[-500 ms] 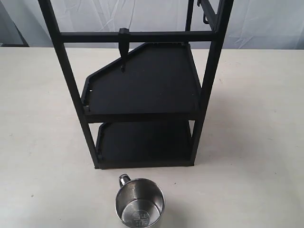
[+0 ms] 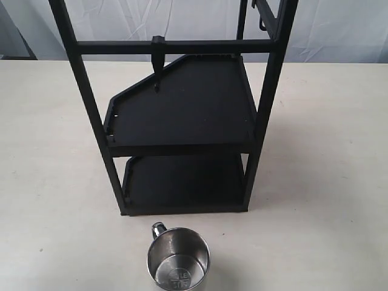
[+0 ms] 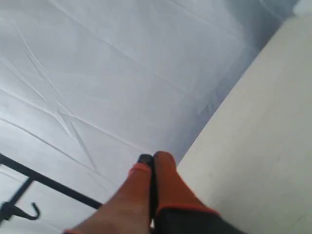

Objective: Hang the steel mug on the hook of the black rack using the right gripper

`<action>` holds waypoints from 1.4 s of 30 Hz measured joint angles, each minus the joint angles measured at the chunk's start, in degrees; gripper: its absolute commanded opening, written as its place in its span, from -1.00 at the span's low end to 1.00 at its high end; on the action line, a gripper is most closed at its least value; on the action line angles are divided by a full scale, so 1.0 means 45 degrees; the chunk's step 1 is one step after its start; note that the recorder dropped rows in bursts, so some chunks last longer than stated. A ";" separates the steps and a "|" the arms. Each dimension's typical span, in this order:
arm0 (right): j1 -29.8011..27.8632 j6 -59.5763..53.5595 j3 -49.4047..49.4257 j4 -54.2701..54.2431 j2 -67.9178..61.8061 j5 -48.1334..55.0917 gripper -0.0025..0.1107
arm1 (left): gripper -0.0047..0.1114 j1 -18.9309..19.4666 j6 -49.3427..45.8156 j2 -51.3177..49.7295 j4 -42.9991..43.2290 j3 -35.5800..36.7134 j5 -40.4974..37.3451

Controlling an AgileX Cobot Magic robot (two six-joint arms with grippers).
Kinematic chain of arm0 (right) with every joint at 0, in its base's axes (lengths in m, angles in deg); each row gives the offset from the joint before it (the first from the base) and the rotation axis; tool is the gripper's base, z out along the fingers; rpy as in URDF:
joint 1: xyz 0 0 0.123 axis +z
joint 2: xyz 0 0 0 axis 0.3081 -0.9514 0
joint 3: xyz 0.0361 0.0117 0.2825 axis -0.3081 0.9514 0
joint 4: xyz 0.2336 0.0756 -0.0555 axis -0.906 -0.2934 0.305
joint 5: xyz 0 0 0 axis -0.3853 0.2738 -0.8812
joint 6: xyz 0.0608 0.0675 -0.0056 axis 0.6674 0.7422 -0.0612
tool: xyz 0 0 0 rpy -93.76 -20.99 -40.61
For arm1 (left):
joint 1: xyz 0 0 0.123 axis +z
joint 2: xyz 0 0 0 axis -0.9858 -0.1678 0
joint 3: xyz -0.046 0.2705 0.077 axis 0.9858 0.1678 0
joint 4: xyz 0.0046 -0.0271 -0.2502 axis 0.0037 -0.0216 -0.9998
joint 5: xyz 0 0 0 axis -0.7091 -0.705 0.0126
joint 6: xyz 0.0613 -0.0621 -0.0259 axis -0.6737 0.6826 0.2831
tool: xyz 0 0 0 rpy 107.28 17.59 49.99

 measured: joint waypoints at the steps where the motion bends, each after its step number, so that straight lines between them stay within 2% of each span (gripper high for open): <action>1: 0.0000 0.0274 -0.0104 -0.0741 0.0000 0.0277 -0.97 | -0.89 0.0000 0.0000 0.0000 0.0000 0.0000 0.0000; 7: 0.0000 0.0745 -0.0818 -0.2719 0.0000 0.1159 -0.97 | -0.89 0.0000 0.0000 0.0000 0.0000 0.0000 0.0000; 11: 0.0000 0.0050 -0.2153 -0.2774 -0.0012 0.2058 -0.97 | -0.89 0.0000 0.0000 0.0000 0.0000 0.0000 0.0000; 14: 0.0000 -0.2721 -0.4320 -0.2036 -0.0608 0.3693 -0.97 | -0.89 0.0000 0.0000 0.0000 0.0000 0.0000 0.0000; 17: 0.0000 -0.5892 -0.7307 -0.1148 -0.2037 0.6682 -0.97 | -0.89 0.0000 0.0000 0.0000 0.0000 0.0000 0.0000; 22: 0.0000 -0.9696 -1.2209 -0.0482 -0.5607 1.3278 -0.97 | -0.89 0.0000 0.0000 0.0000 0.0000 0.0000 0.0000; 24: 0.0000 -1.0932 -1.3396 -0.0482 -0.6779 1.4541 -0.97 | -0.89 0.0000 0.0000 0.0000 0.0000 0.0000 0.0000; 27: 0.0436 -1.2109 -1.4226 -0.0555 -0.7636 1.5020 -0.97 | -0.89 -0.0009 0.0000 0.0000 0.0000 0.0000 0.0000; 34: 0.1531 -1.3513 -1.4645 -0.0749 -0.7810 1.4856 -0.97 | -0.89 -0.0009 0.0000 0.0000 0.0000 0.0000 0.0000; 38: 0.1565 -1.4494 -1.5316 0.0283 -0.7863 1.0215 -0.97 | -0.89 -0.0009 0.0000 0.0000 0.0000 0.0000 0.0000; 40: 0.1565 -1.4217 -1.5644 0.2611 -0.8012 0.7135 -0.97 | -0.89 -0.0009 0.0000 0.0000 0.0000 0.0000 0.0000; 42: 0.1565 -1.2877 -1.5855 0.6110 -0.8319 0.4835 -0.97 | -0.89 -0.0009 0.0000 0.0000 0.0000 0.0000 0.0000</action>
